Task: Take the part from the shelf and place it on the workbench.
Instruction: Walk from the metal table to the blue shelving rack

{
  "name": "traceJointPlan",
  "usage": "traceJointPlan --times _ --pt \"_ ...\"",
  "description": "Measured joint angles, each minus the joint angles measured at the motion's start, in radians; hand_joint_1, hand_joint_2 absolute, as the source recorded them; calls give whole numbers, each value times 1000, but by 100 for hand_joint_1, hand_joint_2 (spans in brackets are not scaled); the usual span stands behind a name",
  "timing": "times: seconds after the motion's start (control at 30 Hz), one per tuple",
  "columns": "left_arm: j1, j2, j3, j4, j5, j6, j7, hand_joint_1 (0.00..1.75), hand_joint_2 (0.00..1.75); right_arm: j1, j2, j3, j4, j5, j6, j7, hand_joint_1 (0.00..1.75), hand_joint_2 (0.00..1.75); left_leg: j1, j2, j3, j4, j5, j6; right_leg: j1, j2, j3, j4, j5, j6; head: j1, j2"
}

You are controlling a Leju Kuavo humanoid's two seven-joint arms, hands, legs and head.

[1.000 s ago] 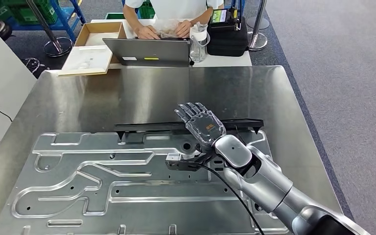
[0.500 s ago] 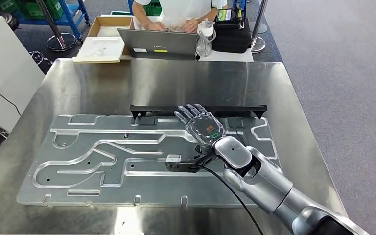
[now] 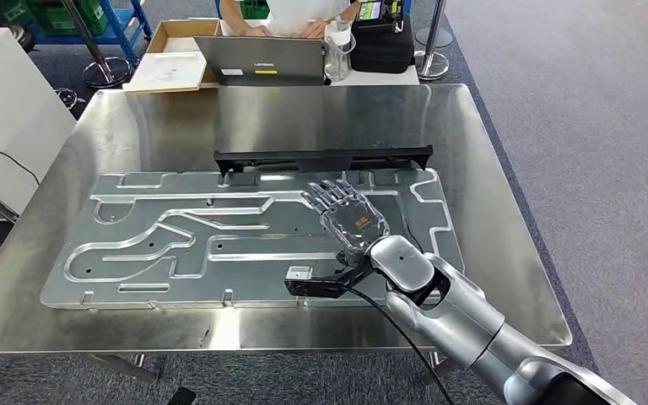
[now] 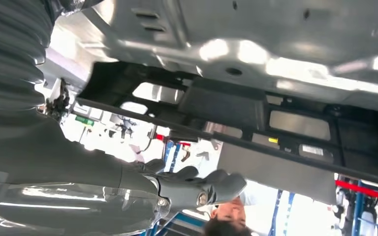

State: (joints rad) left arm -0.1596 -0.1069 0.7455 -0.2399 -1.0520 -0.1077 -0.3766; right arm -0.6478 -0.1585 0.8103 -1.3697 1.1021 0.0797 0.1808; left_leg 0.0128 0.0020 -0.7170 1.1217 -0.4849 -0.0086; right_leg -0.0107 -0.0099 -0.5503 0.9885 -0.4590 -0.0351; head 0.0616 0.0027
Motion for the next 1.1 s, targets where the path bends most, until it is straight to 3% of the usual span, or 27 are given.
traceJointPlan --times 0.03,0.07,0.1,0.13,0.2,0.27,0.3,0.33,0.4,0.43,0.47,0.53,0.57,0.6,0.63,0.7,0.77,0.8,0.83,0.9,0.93,0.97,1.03,1.07,1.1 --pt "0 0 0 0 0 0 0 0 0 1 0 0 0 0 0 0 0 87 2 0 -13 66 -48 -4 0 0 -17 1 13 -1 0 0" --pt "0 0 0 0 1 0 0 0 0 2 0 0 0 0 -1 1 0 44 3 0 -20 125 -72 -9 0 -1 -35 3 26 0 0 0" --pt "0 0 0 0 2 1 1 0 0 5 0 0 0 0 -3 2 0 0 5 0 -16 165 -69 -12 -1 -1 -53 6 39 3 0 0" --pt "0 1 0 0 3 2 1 0 0 8 0 0 0 -1 -8 4 0 0 7 0 3 177 -45 -15 -1 -2 -73 9 51 6 0 0" --pt "-1 2 0 0 5 3 2 0 0 16 0 0 -1 -3 -20 6 0 0 11 0 89 103 1 -16 -3 -2 -107 20 73 15 0 0" --pt "-2 2 -1 0 10 4 2 0 0 28 -1 -3 -9 -5 -40 9 0 0 10 -2 201 -43 -23 -10 -2 -2 -129 32 90 26 0 0" --pt "-3 2 -1 0 13 5 2 0 0 37 -1 -5 -15 -6 -54 12 0 0 8 -4 235 -94 -42 -5 -1 -3 -134 35 99 32 0 0" --pt "-2 2 -1 0 17 6 2 0 0 49 -2 -7 -22 -6 -71 17 0 0 4 -5 249 -122 -52 2 0 -3 -137 33 109 39 0 0" --pt "4 1 -1 0 25 9 2 0 0 87 -7 -14 -38 -5 -112 25 0 0 4 -3 235 -126 -37 21 -2 -2 -142 30 115 52 0 0" --pt "7 1 -1 0 31 11 2 0 0 114 -10 -21 -52 -2 -137 30 0 0 5 0 226 -127 -25 32 -4 -1 -149 45 90 57 0 0" --pt "9 1 -1 0 39 14 1 0 0 146 -15 -31 -69 3 -166 33 0 0 6 2 214 -129 -12 42 -5 1 -161 78 45 61 0 0" --pt "15 2 1 0 56 21 -3 0 0 225 -23 -61 -119 15 -235 40 0 0 4 4 183 -128 13 54 -6 5 -188 197 -68 65 0 0" --pt "19 2 2 0 66 25 -5 0 0 270 -27 -81 -148 21 -274 41 0 0 2 3 167 -127 24 55 -6 6 -197 261 -101 67 0 0" --pt "24 2 4 0 76 28 -8 0 0 321 -29 -105 -178 26 -314 39 0 0 -1 3 151 -125 35 56 -5 6 -195 307 -108 67 0 0" --pt "30 2 6 0 85 32 -11 0 0 376 -31 -132 -211 31 -352 33 0 0 -3 3 136 -122 44 55 -4 7 -179 325 -93 65 0 0" --pt "43 3 13 0 102 40 -19 0 0 492 -31 -189 -286 45 -425 16 0 0 -7 1 108 -114 60 52 0 7 -94 257 -45 53 0 0" --pt "54 2 22 0 117 46 -28 0 0 600 -31 -244 -369 58 -486 1 0 0 -11 1 91 -106 73 46 8 5 24 106 -57 37 0 0" --pt "58 2 27 -1 122 48 -31 0 0 647 -31 -269 -407 62 -512 -2 0 0 -12 1 88 -105 79 41 12 5 63 49 -74 32 0 0" --pt "62 2 30 -1 127 50 -34 0 0 689 -31 -292 -442 65 -535 -5 0 0 -11 2 87 -105 87 34 15 4 82 15 -86 27 0 0" --pt "69 4 39 -1 138 54 -40 0 0 766 -31 -328 -498 57 -575 -7 0 0 -10 4 83 -107 95 21 14 2 76 1 -71 18 0 0" --pt "72 5 45 -1 142 55 -42 0 0 802 -30 -341 -523 48 -593 -8 0 0 -10 4 77 -97 77 16 11 0 66 -2 -59 10 0 0" --pt "76 6 49 -2 147 56 -44 0 0 833 -29 -352 -544 38 -609 -9 0 0 -9 3 67 -71 39 11 8 -2 53 -5 -45 3 0 0" --pt "81 7 54 -2 151 56 -46 0 0 881 -25 -368 -576 24 -626 -12 0 0 -5 2 43 29 -70 4 7 -3 21 -4 -19 -6 0 0" --pt "83 7 55 -3 152 56 -46 0 0 897 -23 -373 -588 22 -628 -13 0 0 -3 2 34 90 -108 0 7 -3 2 -1 -6 -5 0 0" --pt "83 7 57 -4 153 56 -47 0 0 911 -20 -378 -598 19 -628 -15 0 0 -2 2 32 141 -120 -3 8 -3 -18 3 7 -4 0 0"
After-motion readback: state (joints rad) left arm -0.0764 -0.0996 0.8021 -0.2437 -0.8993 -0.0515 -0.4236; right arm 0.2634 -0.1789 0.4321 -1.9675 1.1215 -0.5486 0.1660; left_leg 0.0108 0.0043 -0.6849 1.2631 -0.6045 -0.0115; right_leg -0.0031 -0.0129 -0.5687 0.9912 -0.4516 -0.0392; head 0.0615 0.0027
